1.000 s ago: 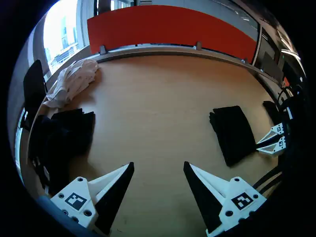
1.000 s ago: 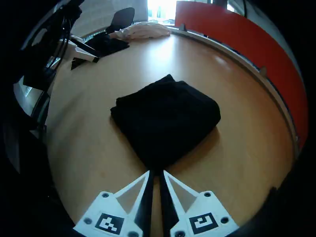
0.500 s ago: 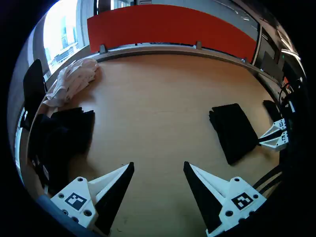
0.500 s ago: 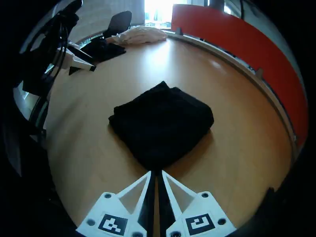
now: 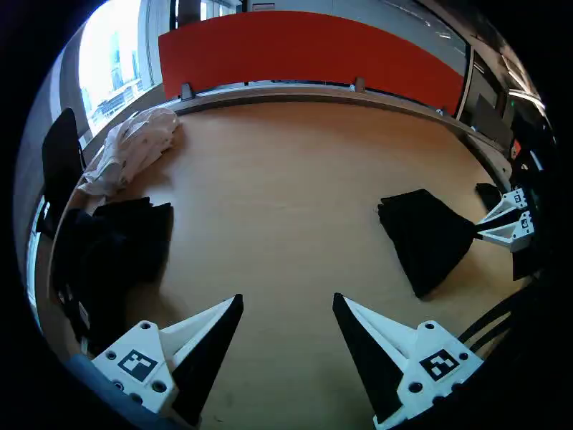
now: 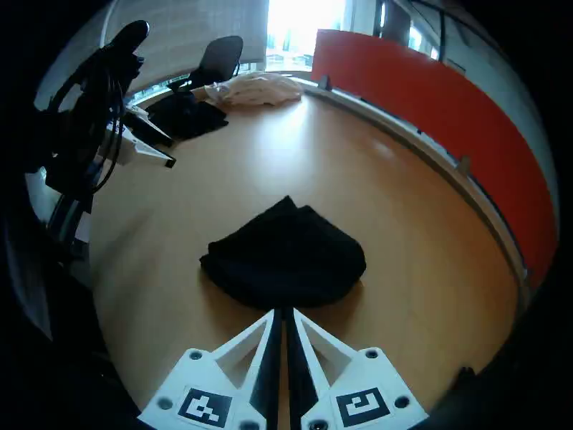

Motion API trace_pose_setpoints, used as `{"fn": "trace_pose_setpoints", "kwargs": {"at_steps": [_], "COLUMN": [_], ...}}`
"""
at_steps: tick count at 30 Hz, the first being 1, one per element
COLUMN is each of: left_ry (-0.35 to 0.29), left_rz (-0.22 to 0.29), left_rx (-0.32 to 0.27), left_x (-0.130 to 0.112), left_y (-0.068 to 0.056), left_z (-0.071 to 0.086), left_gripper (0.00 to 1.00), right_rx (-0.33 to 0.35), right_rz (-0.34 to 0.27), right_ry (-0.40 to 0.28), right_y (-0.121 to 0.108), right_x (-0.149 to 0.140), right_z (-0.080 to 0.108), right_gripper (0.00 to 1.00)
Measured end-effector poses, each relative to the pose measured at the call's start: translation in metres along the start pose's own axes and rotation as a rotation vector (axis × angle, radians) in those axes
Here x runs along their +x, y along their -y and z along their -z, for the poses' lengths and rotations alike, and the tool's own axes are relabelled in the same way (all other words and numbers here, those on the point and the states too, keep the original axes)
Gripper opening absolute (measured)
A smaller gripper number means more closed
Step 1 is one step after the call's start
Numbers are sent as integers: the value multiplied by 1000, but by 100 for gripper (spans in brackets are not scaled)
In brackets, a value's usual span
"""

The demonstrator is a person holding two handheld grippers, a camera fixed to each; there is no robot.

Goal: Fold towel

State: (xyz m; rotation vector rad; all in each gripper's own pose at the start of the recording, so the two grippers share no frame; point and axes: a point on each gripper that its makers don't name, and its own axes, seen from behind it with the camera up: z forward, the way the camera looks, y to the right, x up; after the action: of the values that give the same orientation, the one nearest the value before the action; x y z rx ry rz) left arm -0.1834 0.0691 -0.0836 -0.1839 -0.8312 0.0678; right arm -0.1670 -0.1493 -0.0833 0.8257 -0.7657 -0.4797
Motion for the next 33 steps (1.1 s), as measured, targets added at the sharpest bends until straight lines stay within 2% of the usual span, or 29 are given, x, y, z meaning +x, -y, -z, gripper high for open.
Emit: {"fn": "trace_pose_setpoints", "kwargs": {"at_steps": [12, 21, 27, 33], "left_ry": [-24, -43, -55, -64], "left_rz": [-4, -4, -9, -14], "left_rx": [-9, -14, -20, -27], "left_x": [7, 12, 17, 21], "left_y": [-2, -3, -5, -8], "left_z": [4, 8, 10, 11], "left_gripper": [93, 93, 93, 93], "right_rx": [-55, -93, -125, -152], "right_rz": [37, 52, 43, 25], "right_ry": [-89, -145, -175, -189], "right_y": [-24, -35, -44, -54], "right_x": [68, 107, 125, 131], "right_z": [22, 37, 48, 58], "right_gripper": [4, 4, 4, 4]}}
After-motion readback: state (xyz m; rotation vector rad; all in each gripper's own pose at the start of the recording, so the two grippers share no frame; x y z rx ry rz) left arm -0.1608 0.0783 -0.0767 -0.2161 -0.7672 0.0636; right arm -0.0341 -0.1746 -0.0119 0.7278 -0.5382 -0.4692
